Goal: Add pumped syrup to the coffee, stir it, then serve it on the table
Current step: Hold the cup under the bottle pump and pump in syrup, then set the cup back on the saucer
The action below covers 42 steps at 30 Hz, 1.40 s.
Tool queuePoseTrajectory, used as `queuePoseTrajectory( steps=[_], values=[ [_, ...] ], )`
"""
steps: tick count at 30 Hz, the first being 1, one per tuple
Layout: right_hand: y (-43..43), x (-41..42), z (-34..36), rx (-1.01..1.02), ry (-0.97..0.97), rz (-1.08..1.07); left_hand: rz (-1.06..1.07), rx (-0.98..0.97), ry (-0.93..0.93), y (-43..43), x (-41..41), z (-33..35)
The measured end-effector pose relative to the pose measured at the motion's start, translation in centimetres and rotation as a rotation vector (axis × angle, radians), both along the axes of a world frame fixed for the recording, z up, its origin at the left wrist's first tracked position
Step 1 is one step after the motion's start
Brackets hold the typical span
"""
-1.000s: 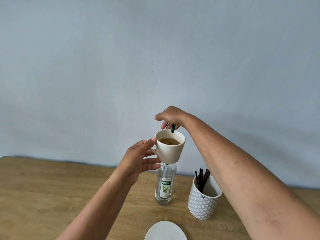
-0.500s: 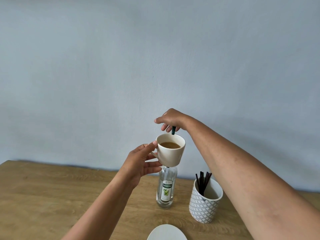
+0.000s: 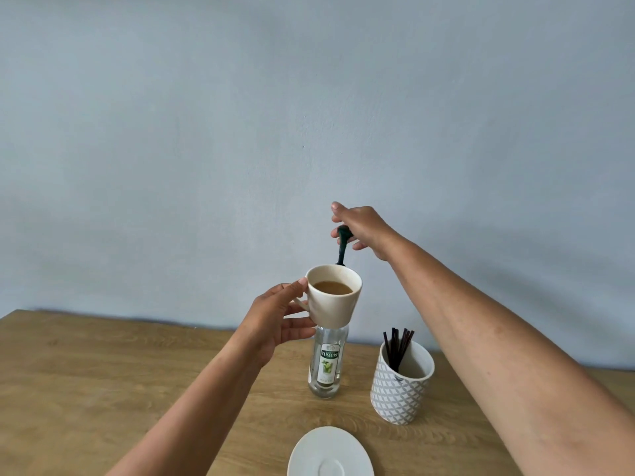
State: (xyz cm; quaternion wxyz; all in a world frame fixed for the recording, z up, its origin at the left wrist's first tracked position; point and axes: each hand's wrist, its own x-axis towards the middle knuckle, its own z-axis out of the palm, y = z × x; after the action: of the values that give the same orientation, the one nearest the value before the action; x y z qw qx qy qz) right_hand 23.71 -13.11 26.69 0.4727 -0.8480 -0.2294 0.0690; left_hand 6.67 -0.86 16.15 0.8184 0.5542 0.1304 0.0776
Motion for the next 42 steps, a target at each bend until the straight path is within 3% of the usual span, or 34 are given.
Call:
queuePoseTrajectory(
  steps=[7,16,23,30,42],
  values=[
    [-6.0,-3.4,-4.8,0.116,0.044,-0.113,0.002,-0.003,0.052,-0.4,-1.9,-2.1],
    [-10.2,-10.0,-15.8,0.034,0.203,0.087,-0.004,0.004,0.132,-1.5,-5.0,-7.7],
    [-10.9,-13.2,-23.1,0.095,0.365,0.177,0.004,0.018,0.205,-3.1,-6.8,-13.6],
    [-11.8,-14.2,-27.4,0.066,0.381,0.121,-0.011,0.000,0.248,-4.6,-7.5,-18.1],
    [-12.9,-15.9,-30.6,-0.002,0.482,0.062,-0.040,0.170,0.306,-5.4,-8.1,-22.2]
  ],
)
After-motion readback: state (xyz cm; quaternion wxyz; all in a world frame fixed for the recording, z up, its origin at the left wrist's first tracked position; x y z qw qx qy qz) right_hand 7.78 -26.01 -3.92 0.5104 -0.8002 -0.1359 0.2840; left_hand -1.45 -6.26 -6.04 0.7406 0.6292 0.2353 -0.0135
